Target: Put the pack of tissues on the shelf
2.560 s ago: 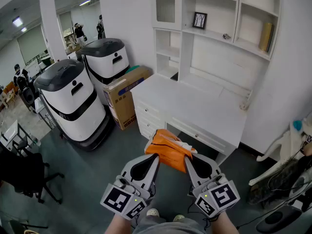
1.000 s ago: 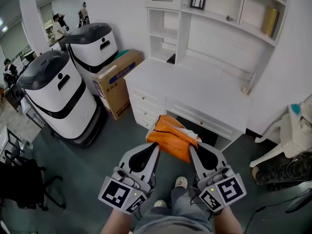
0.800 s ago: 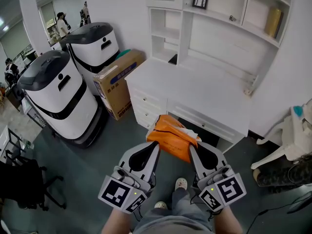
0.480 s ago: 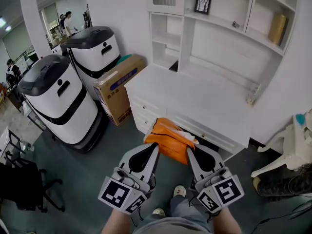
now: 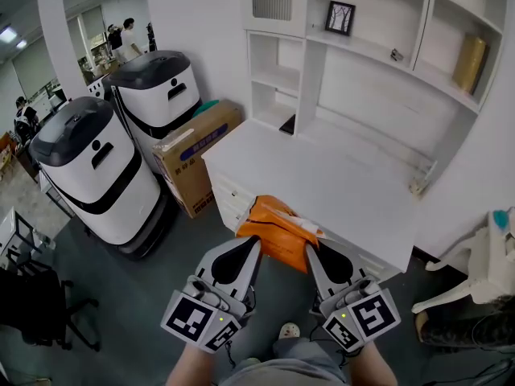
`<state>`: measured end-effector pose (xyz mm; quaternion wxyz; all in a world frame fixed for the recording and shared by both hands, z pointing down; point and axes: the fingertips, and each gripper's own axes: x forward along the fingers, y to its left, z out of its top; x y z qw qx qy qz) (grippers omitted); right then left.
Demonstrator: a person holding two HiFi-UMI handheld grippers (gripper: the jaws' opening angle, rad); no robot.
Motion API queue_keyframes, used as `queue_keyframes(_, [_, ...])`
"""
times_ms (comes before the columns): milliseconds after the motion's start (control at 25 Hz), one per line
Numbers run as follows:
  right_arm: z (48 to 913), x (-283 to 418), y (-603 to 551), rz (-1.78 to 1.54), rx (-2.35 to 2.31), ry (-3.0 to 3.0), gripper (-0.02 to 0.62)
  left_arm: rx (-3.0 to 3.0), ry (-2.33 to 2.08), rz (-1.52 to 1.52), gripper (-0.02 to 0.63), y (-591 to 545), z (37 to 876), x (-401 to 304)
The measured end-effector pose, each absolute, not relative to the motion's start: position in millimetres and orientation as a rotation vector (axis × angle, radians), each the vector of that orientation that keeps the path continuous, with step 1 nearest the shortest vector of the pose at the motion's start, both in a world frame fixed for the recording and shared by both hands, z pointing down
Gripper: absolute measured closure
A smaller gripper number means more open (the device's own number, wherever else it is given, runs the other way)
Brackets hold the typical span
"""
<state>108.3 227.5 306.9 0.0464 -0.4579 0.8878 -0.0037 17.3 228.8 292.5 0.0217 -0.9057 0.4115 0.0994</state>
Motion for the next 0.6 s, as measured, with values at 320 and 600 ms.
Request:
queue_keyframes(320, [308, 133, 192, -0.018, -1.344, 2.727, 0.569, -2.777, 1.306, 0.292, 0.566, 195, 291, 46])
queue_keyframes(600, [311, 157, 166, -0.024, -1.29, 2.744, 0.569, -2.747, 1.347, 0.289, 0.566, 172, 292, 70])
